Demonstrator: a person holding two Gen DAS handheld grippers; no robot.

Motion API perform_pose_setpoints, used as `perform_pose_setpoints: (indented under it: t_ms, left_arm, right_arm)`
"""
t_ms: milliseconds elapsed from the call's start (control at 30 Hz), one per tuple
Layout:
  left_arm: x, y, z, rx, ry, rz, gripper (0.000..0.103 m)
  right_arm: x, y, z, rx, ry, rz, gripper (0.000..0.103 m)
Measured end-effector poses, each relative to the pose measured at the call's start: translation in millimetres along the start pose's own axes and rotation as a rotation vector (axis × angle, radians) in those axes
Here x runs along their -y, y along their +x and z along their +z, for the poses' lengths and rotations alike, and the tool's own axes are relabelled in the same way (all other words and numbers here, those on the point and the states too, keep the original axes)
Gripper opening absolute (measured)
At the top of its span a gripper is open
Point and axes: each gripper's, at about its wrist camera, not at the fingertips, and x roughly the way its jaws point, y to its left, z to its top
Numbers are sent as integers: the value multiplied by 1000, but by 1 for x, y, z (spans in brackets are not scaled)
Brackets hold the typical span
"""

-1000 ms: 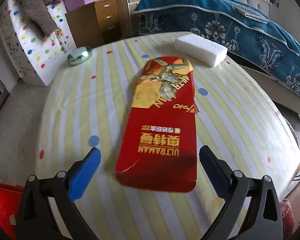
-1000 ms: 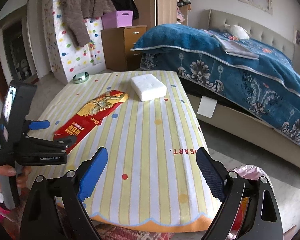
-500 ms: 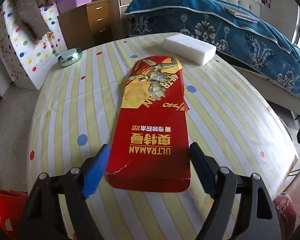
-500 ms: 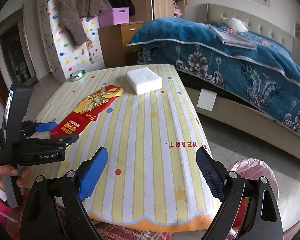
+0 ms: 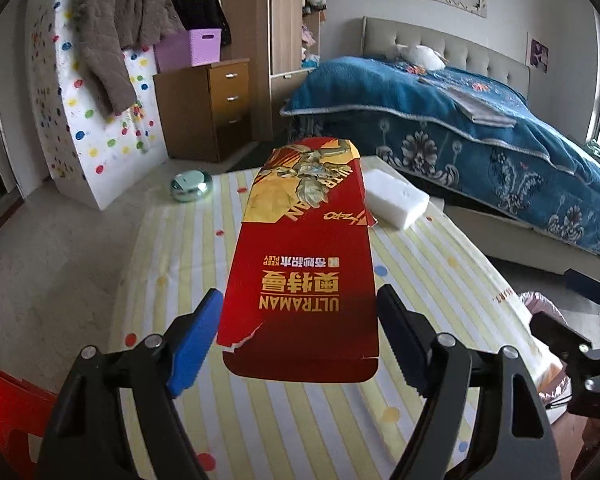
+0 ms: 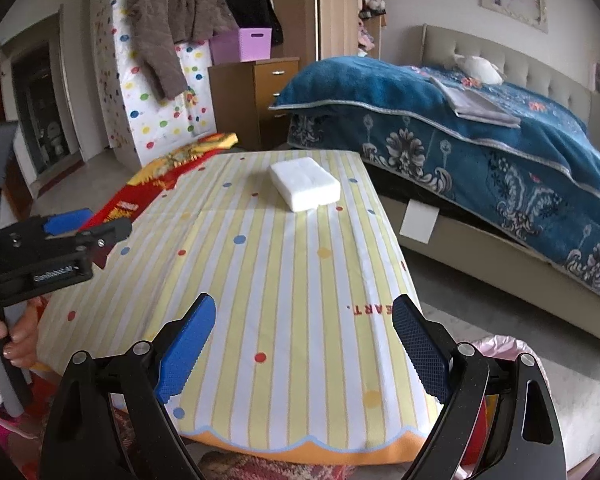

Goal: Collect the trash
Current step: 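Grasp the red-gold Ultraman packet with the left tool and lift it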

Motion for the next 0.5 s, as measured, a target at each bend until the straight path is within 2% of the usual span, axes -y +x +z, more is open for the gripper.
perform_pose_setpoints:
  t_ms: [200, 267, 333, 500]
  left_arm:
    - [-5, 12, 14, 1, -23, 33, 77]
    - [-7, 18, 20, 6, -28, 46, 77]
    - [-9, 28, 26, 5, -30, 56, 77]
    - [-9, 57, 42, -1, -11, 67, 77]
  right_arm:
    - [1, 23, 18, 31, -7, 20, 87]
    - [1, 31, 23, 40, -19, 24, 81]
    - [1, 40, 28, 45, -32, 27, 80]
    - [9, 85, 54, 9, -37, 42, 82]
